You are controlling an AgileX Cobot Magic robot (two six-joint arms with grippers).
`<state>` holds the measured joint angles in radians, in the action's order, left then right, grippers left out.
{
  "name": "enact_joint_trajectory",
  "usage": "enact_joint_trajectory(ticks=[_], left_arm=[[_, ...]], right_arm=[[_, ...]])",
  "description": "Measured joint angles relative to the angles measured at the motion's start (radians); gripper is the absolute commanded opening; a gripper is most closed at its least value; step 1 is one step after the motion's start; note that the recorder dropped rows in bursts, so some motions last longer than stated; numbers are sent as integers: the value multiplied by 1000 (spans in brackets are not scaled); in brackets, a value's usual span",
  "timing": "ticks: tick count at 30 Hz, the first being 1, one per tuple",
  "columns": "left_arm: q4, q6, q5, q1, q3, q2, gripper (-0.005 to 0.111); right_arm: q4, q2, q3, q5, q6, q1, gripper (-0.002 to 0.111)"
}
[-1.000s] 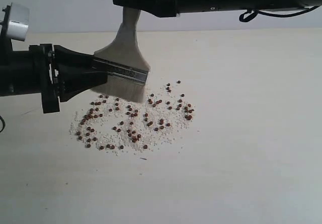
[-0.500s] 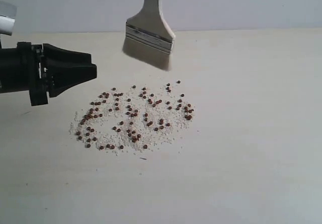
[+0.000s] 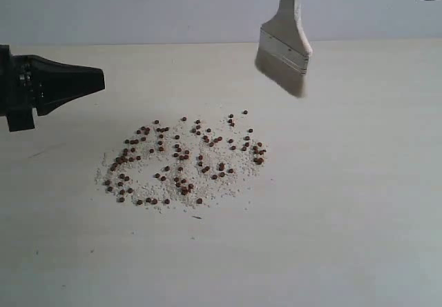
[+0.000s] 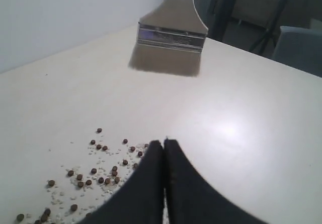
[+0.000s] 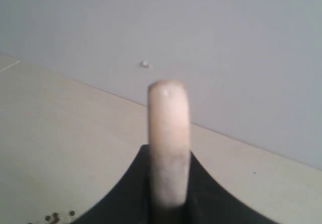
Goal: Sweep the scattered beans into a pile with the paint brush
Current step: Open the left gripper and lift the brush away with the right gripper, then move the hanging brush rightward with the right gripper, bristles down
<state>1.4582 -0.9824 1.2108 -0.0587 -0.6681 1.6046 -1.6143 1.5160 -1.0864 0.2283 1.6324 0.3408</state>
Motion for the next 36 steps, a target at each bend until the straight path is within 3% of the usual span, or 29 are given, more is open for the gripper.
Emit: enact_joint_trajectory(ticks=[4, 10, 16, 21, 27, 30, 36], left_arm=[[-44, 6, 2, -12, 57, -70, 0], [-146, 67, 2, -84, 215, -196, 0], [-265, 137, 2, -109, 465, -487, 0], [-307, 124, 2, -109, 582, -681, 0], [-300, 19, 2, -109, 660, -851, 0], [-227, -6, 2, -109, 664, -911, 0], [-127, -11, 4, -109, 664, -921, 0]], right_arm=[[-42, -73, 82, -101, 30, 0, 0], [-102, -141, 191, -264, 32, 0, 0], [-114, -271, 340, -290, 15, 0, 0], [-115, -368, 420, -267, 27, 0, 0], [-108, -412, 458, -237, 30, 0, 0], [-106, -414, 483, -236, 30, 0, 0], [-108, -434, 488, -228, 24, 0, 0]])
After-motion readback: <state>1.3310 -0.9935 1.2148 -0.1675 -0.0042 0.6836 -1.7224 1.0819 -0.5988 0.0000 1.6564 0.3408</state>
